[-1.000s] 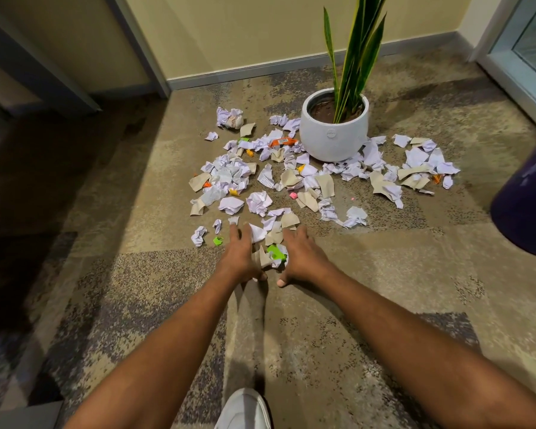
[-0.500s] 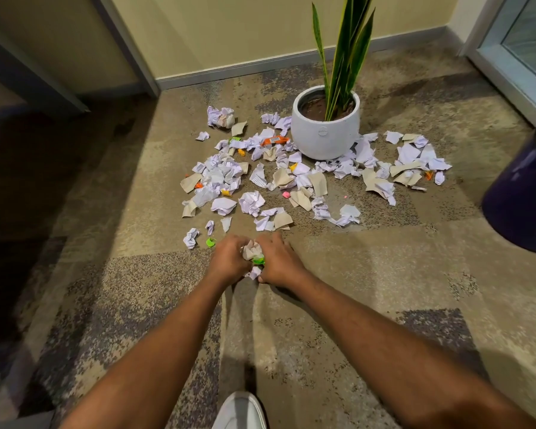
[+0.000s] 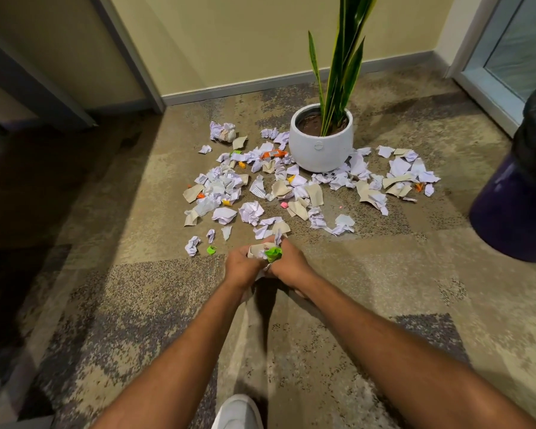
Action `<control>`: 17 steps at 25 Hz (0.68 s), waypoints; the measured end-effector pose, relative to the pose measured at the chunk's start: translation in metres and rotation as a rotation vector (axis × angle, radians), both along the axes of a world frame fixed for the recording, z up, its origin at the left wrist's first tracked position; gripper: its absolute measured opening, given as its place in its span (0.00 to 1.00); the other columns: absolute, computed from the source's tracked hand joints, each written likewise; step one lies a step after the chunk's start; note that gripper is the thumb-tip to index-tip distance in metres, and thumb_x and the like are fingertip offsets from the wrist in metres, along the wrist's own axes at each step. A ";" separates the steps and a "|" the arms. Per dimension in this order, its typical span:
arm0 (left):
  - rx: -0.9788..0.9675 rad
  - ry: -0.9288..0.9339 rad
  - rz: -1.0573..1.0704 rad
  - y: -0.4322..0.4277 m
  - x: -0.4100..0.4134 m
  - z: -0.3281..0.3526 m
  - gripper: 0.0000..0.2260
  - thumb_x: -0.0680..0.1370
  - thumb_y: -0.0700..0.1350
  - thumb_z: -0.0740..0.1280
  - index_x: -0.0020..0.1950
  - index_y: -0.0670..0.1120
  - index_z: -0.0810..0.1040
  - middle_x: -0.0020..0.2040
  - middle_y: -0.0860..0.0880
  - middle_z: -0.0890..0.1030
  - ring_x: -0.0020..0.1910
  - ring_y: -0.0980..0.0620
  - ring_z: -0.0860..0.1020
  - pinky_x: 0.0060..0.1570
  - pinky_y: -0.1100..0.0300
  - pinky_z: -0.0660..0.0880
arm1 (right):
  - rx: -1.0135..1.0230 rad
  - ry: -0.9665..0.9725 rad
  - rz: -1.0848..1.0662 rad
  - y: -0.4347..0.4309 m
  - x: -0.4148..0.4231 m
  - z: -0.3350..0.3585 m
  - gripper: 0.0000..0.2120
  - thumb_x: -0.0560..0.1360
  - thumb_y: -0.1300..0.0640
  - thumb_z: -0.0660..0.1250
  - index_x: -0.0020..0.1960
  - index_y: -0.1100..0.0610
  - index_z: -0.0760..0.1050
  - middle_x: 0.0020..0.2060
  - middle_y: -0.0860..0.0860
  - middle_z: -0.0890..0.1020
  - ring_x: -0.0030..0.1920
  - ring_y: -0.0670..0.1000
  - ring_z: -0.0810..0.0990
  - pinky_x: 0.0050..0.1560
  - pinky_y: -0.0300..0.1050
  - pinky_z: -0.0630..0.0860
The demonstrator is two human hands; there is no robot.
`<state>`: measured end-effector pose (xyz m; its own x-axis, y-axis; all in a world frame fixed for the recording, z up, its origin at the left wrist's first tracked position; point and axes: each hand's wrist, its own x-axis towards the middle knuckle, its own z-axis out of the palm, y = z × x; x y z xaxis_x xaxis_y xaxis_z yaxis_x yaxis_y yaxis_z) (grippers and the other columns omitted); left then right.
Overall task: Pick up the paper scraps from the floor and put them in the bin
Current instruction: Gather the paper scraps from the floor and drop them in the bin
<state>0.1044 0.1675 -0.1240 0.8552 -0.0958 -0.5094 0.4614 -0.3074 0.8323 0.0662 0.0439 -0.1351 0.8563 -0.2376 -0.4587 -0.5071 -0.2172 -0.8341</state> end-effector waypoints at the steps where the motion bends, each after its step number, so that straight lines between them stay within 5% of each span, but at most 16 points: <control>1: -0.012 -0.001 -0.007 -0.009 0.002 0.006 0.12 0.73 0.24 0.70 0.51 0.36 0.86 0.41 0.40 0.86 0.34 0.48 0.84 0.32 0.57 0.81 | -0.004 -0.011 -0.012 -0.008 0.002 0.006 0.32 0.66 0.65 0.77 0.64 0.41 0.78 0.56 0.46 0.85 0.56 0.52 0.84 0.60 0.55 0.84; 5: -0.014 -0.038 -0.026 -0.054 0.012 0.037 0.12 0.72 0.28 0.72 0.51 0.41 0.86 0.44 0.41 0.87 0.42 0.44 0.84 0.44 0.50 0.83 | -0.049 -0.074 -0.060 -0.053 0.009 0.045 0.32 0.70 0.68 0.77 0.68 0.46 0.78 0.57 0.49 0.84 0.59 0.54 0.83 0.61 0.52 0.83; 9: -0.071 -0.124 -0.075 -0.114 0.022 0.089 0.11 0.72 0.30 0.74 0.48 0.44 0.87 0.43 0.44 0.88 0.42 0.44 0.86 0.39 0.53 0.83 | -0.140 -0.121 -0.052 -0.115 0.010 0.112 0.36 0.67 0.73 0.78 0.70 0.50 0.77 0.57 0.53 0.85 0.58 0.55 0.84 0.56 0.51 0.85; 11: -0.141 -0.160 -0.081 -0.152 0.023 0.121 0.11 0.71 0.30 0.74 0.48 0.43 0.86 0.42 0.45 0.88 0.40 0.46 0.85 0.32 0.59 0.81 | -0.156 -0.179 -0.071 -0.149 0.007 0.154 0.32 0.67 0.76 0.75 0.66 0.52 0.78 0.56 0.55 0.85 0.57 0.58 0.85 0.55 0.56 0.87; 13: -0.220 -0.198 -0.072 -0.197 0.020 0.151 0.12 0.71 0.30 0.74 0.52 0.42 0.86 0.46 0.42 0.87 0.42 0.45 0.85 0.37 0.57 0.81 | -0.181 -0.221 -0.085 -0.186 0.000 0.196 0.28 0.68 0.79 0.72 0.61 0.53 0.78 0.54 0.60 0.85 0.53 0.60 0.87 0.50 0.61 0.88; 17: -0.335 -0.172 -0.124 -0.290 0.001 0.210 0.17 0.73 0.30 0.72 0.62 0.36 0.83 0.52 0.38 0.85 0.47 0.43 0.82 0.47 0.48 0.81 | -0.216 -0.242 -0.094 -0.260 -0.025 0.273 0.22 0.70 0.82 0.68 0.51 0.57 0.79 0.46 0.61 0.84 0.43 0.58 0.86 0.39 0.55 0.88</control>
<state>0.1056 -0.1226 0.0855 0.8969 -0.3400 -0.2828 0.2829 -0.0504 0.9578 0.0409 -0.2156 0.1377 0.9041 -0.3900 -0.1748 -0.3258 -0.3642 -0.8725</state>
